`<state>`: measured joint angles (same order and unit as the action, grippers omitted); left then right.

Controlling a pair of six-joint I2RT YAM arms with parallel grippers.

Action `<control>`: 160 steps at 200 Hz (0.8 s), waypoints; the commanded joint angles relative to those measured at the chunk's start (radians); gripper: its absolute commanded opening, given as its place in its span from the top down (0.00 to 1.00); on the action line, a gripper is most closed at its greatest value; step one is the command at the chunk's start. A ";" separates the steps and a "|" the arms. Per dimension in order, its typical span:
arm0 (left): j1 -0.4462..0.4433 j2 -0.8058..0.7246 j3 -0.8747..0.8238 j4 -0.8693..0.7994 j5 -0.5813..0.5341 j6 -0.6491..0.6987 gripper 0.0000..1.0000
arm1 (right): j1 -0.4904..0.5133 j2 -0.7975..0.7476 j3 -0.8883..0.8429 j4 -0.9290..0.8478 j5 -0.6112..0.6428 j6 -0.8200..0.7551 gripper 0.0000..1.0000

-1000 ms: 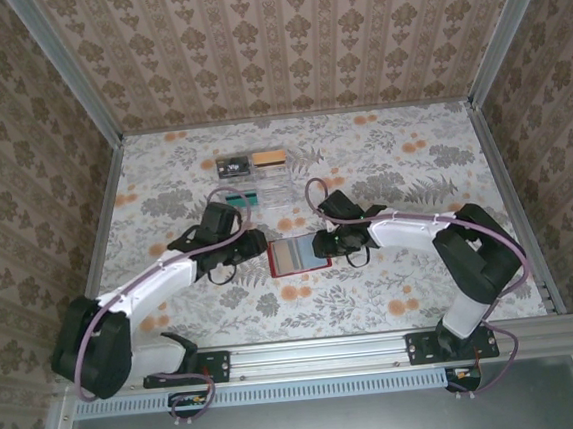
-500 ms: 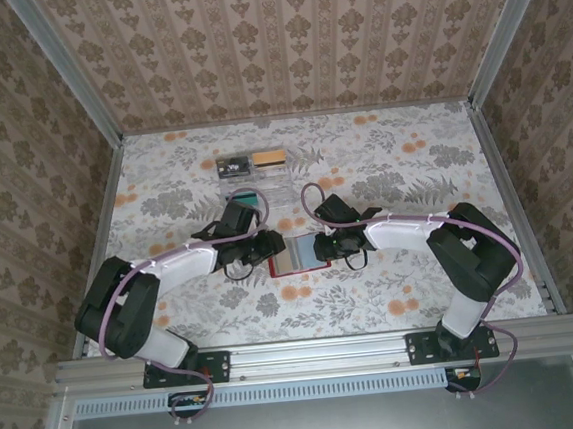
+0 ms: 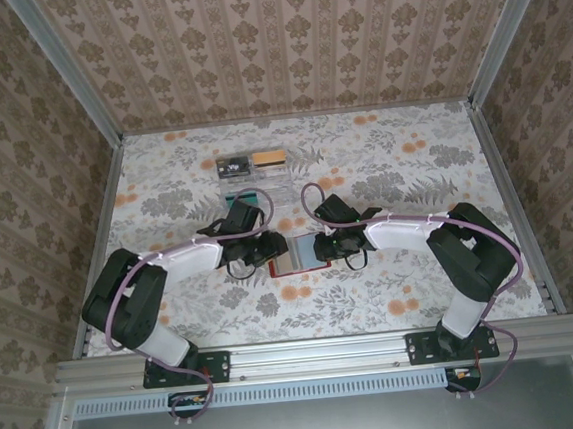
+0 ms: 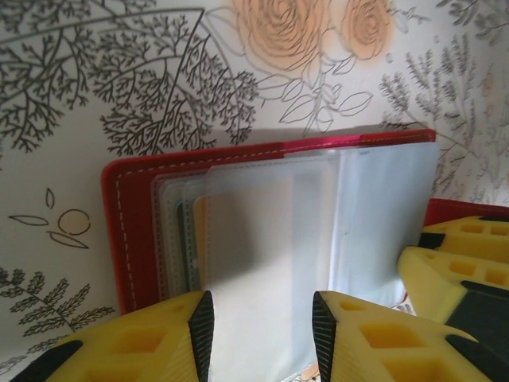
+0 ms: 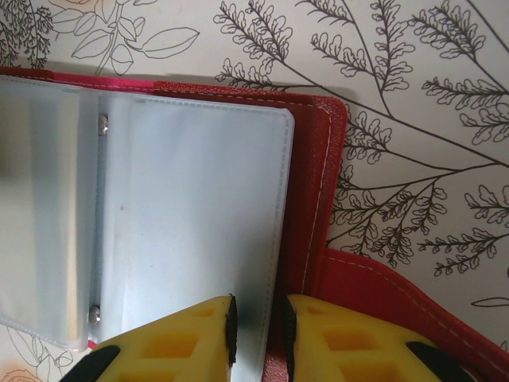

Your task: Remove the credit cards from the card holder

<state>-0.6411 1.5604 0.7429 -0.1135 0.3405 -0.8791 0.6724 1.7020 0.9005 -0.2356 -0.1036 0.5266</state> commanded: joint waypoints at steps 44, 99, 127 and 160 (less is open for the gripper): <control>-0.014 0.051 0.039 -0.013 0.030 0.016 0.58 | 0.013 0.033 -0.009 -0.019 0.001 0.014 0.74; -0.023 0.062 0.045 0.059 0.095 0.025 0.47 | 0.013 0.031 -0.012 -0.016 -0.002 0.020 0.74; -0.028 0.069 0.054 0.072 0.115 0.033 0.44 | 0.013 0.033 -0.013 -0.014 -0.001 0.020 0.74; -0.044 0.058 0.092 0.035 0.108 0.065 0.31 | 0.013 0.033 -0.014 -0.014 0.000 0.023 0.72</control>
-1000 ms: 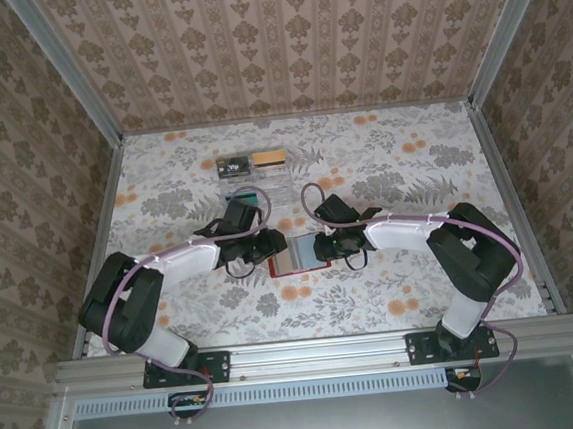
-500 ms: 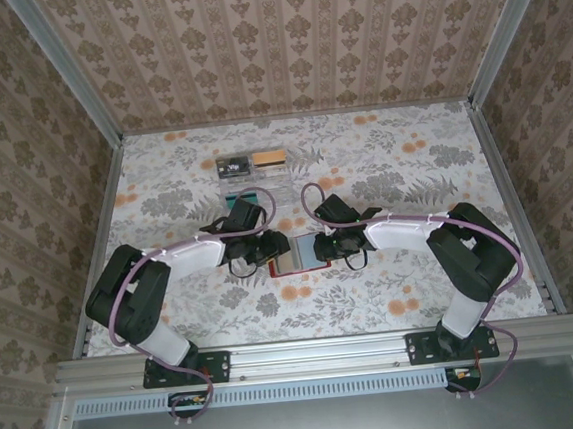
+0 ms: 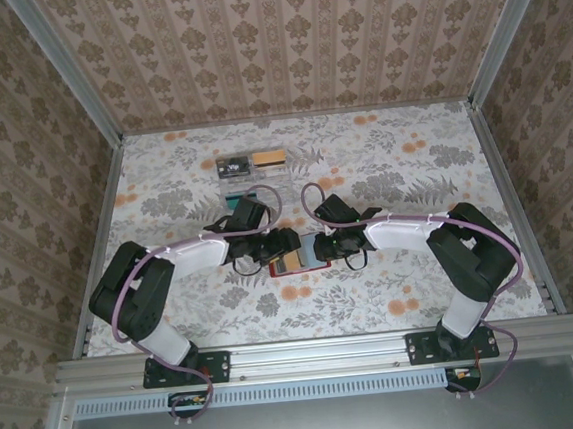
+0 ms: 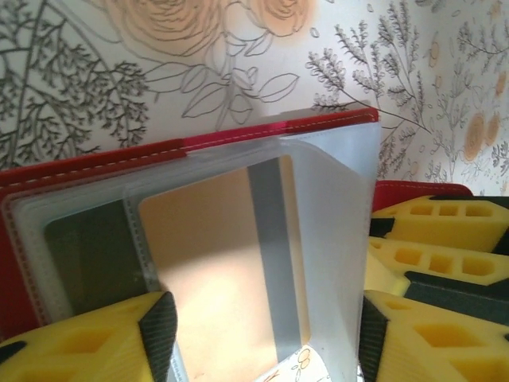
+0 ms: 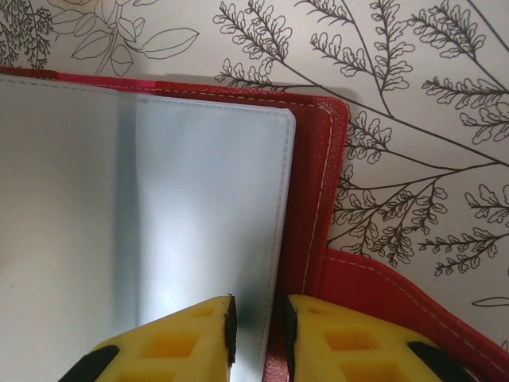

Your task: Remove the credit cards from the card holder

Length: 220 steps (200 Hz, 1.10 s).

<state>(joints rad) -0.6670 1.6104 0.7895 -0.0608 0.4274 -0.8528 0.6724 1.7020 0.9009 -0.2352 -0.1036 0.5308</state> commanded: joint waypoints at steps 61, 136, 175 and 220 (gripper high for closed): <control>-0.041 0.046 0.117 -0.017 0.065 0.060 0.36 | 0.012 0.009 -0.015 -0.018 0.025 0.032 0.67; -0.037 0.073 0.131 0.017 0.100 0.047 0.46 | -0.027 -0.124 -0.057 -0.010 0.057 0.073 0.62; -0.039 0.090 0.164 0.079 0.165 0.026 0.47 | -0.033 -0.144 -0.062 0.009 0.064 0.098 0.62; -0.048 0.118 0.180 0.080 0.181 0.020 0.46 | -0.040 -0.170 -0.069 0.002 0.063 0.101 0.61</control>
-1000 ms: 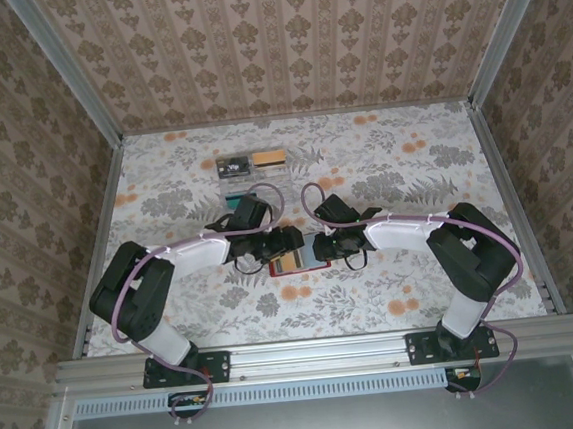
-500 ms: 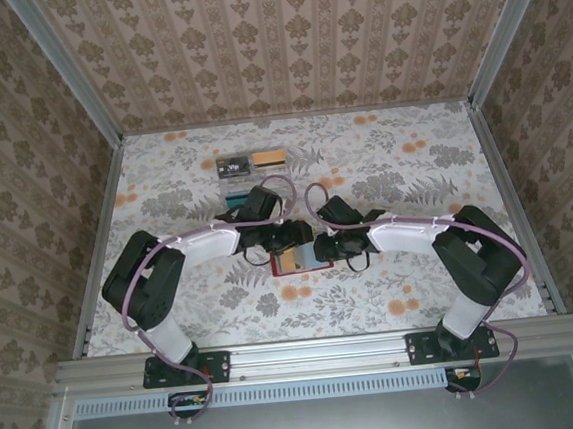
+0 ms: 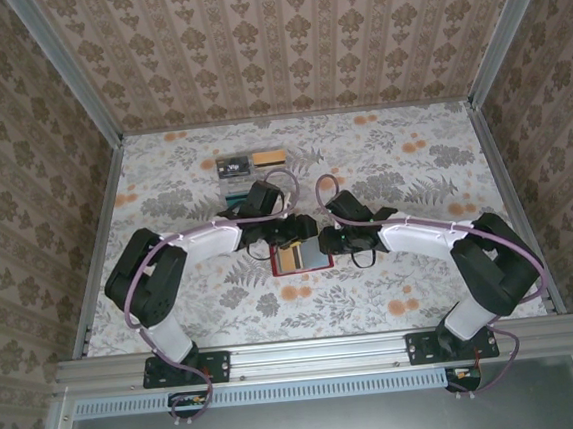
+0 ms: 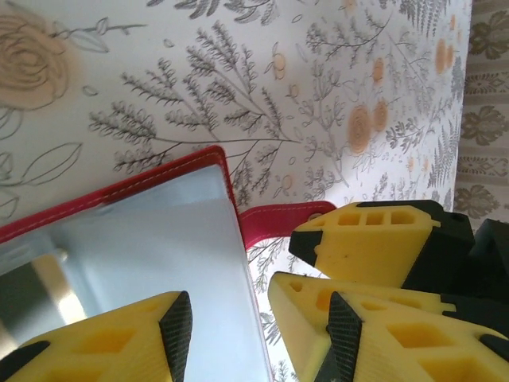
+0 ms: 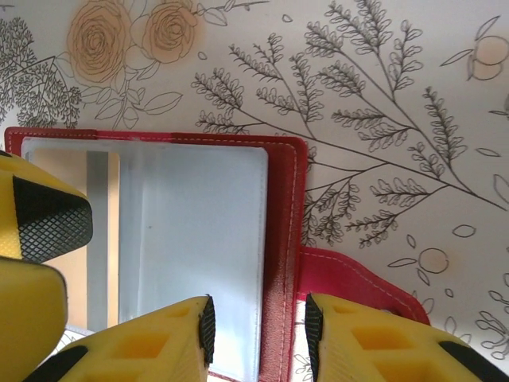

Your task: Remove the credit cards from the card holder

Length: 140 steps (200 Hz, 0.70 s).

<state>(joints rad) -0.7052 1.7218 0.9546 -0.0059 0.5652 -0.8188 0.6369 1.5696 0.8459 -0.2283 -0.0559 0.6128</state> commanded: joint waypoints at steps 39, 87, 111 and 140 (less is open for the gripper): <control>0.018 -0.065 -0.028 -0.031 -0.017 0.004 0.49 | -0.007 -0.046 -0.015 0.014 -0.014 0.019 0.61; 0.080 -0.184 -0.115 -0.210 -0.153 0.087 0.80 | 0.002 0.004 0.019 0.119 -0.202 0.038 0.68; 0.100 -0.204 -0.171 -0.223 -0.182 0.088 1.00 | 0.010 0.049 0.050 0.153 -0.269 0.054 0.71; 0.101 -0.187 -0.210 -0.188 -0.173 0.078 1.00 | 0.010 0.108 0.067 0.189 -0.324 0.082 0.75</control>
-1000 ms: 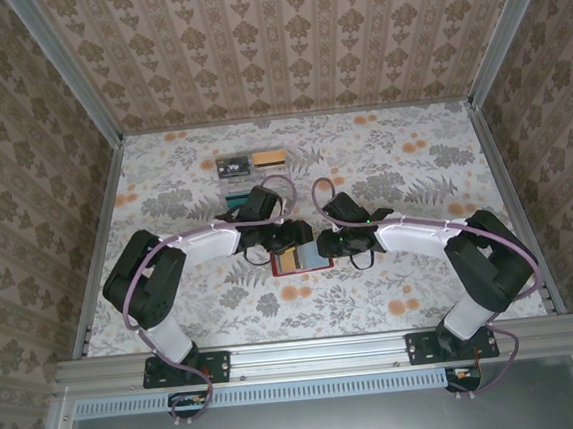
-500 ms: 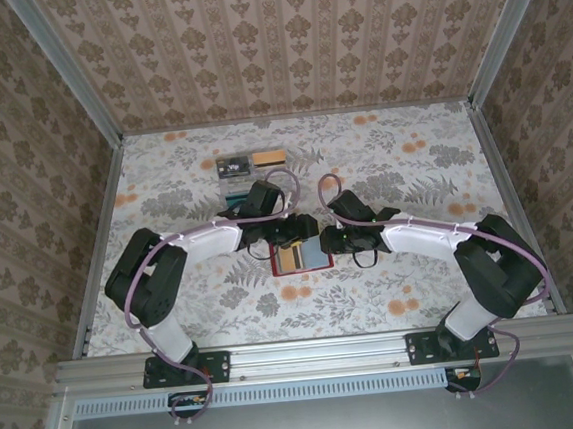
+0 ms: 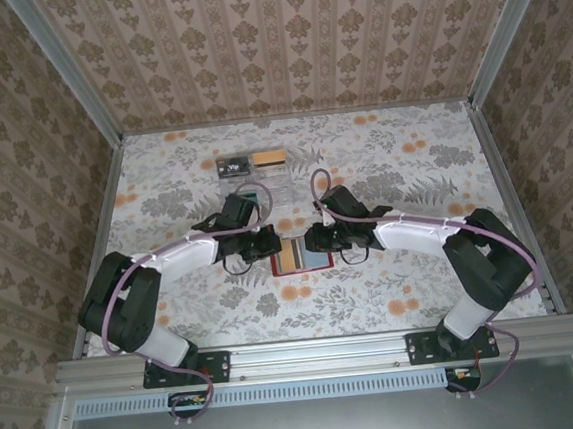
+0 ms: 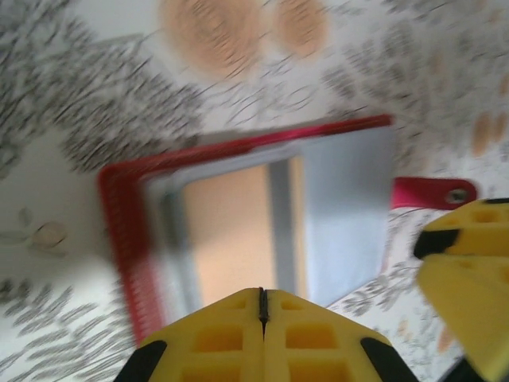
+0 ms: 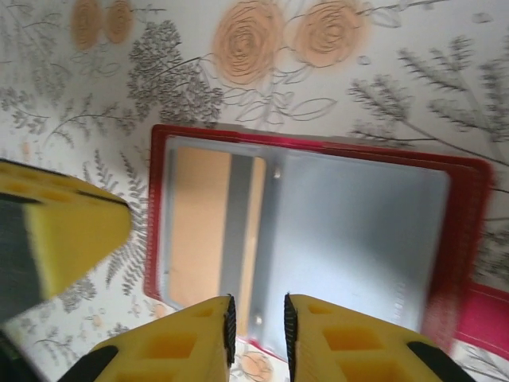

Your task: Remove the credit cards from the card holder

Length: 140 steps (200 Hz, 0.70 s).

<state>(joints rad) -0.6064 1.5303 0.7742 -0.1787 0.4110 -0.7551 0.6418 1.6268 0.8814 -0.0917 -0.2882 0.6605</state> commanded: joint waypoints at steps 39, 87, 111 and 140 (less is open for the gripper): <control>-0.001 0.036 -0.048 0.029 -0.001 0.003 1.00 | 0.005 0.119 0.049 0.069 -0.122 0.057 0.76; -0.007 0.060 -0.052 0.036 -0.003 0.000 1.00 | 0.006 0.157 0.051 0.075 -0.128 0.067 0.77; -0.009 0.066 -0.059 0.035 -0.009 -0.006 1.00 | 0.006 0.171 0.055 0.079 -0.139 0.070 0.77; -0.010 0.075 -0.061 0.033 -0.011 -0.007 1.00 | 0.006 0.187 0.060 0.084 -0.150 0.071 0.77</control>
<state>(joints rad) -0.6079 1.5776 0.7303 -0.1455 0.4065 -0.7559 0.6422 1.7920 0.9173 -0.0246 -0.4057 0.7151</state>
